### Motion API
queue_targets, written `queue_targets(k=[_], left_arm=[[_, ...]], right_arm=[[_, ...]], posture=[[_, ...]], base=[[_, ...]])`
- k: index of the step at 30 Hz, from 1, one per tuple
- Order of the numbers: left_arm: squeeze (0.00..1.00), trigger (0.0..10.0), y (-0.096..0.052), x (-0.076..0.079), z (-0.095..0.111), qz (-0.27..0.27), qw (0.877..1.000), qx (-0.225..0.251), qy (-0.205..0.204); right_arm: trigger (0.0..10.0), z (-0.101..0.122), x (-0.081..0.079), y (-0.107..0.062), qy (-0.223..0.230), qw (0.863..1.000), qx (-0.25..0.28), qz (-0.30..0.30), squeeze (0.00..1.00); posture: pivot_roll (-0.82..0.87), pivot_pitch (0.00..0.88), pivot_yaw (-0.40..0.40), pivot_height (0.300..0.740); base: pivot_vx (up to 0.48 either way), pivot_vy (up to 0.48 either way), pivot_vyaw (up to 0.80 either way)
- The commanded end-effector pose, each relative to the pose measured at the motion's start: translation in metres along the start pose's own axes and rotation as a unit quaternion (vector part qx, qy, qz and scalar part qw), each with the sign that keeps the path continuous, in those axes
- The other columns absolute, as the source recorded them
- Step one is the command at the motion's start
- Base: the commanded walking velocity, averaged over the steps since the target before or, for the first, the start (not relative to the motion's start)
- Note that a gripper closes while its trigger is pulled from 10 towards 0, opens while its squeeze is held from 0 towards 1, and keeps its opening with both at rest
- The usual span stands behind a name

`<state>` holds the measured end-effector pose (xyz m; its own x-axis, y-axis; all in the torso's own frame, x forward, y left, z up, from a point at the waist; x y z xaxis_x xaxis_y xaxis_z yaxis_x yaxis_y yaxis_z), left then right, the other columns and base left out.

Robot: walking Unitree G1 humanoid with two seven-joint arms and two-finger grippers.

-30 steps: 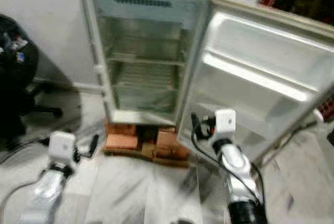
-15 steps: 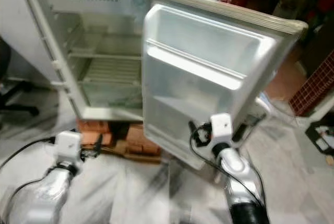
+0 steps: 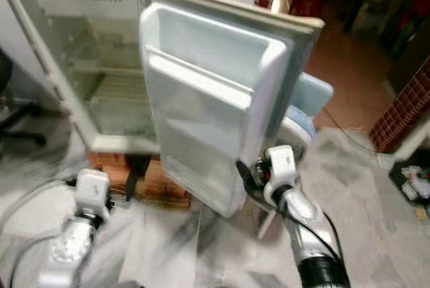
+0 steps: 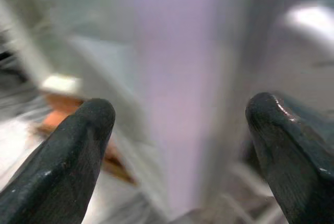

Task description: Restocking fridge

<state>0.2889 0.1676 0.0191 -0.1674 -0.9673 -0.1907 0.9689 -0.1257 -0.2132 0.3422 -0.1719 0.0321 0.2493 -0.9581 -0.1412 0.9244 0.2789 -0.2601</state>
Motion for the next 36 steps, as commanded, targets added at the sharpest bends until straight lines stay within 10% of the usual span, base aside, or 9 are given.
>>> queue_targets(k=[1,26,36], left_arm=[[0.00,10.0,0.001,-0.009,0.000,0.013,1.000,-0.003,0.012],[0.00,10.0,-0.003,-0.064,-0.003,0.078,0.997,-0.016,0.001],[0.00,10.0,0.001,-0.054,0.006,0.095,0.995,0.007,-0.017]], right_arm=[[10.0,0.021,0.012,0.005,-0.003,0.999,0.037,-0.035,0.00],[10.0,0.037,0.028,0.012,0.045,0.986,0.093,-0.132,0.00],[10.0,0.068,0.017,0.036,0.037,0.986,0.114,-0.116,0.00]], posture=[[0.02,0.000,-0.058,0.740],[0.03,0.000,-0.057,0.740],[0.05,0.000,-0.071,0.740]], base=[[0.000,-0.465,0.00],[0.000,-0.074,0.00],[0.000,0.000,0.17]])
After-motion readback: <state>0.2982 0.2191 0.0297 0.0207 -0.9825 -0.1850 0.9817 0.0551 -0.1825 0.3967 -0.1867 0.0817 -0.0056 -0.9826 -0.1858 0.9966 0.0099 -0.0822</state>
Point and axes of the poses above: a point about 5 cm out from each wrist's last joint towards the gripper, its own y axis pointing out of the wrist towards the gripper, its own z axis along the axis of the wrist's last joint, x = y × z, the point moved 6 cm from there along y, pointing out of the wrist towards the gripper, and after that the axes turned 2 degrees about y, right-handed, at the moved point
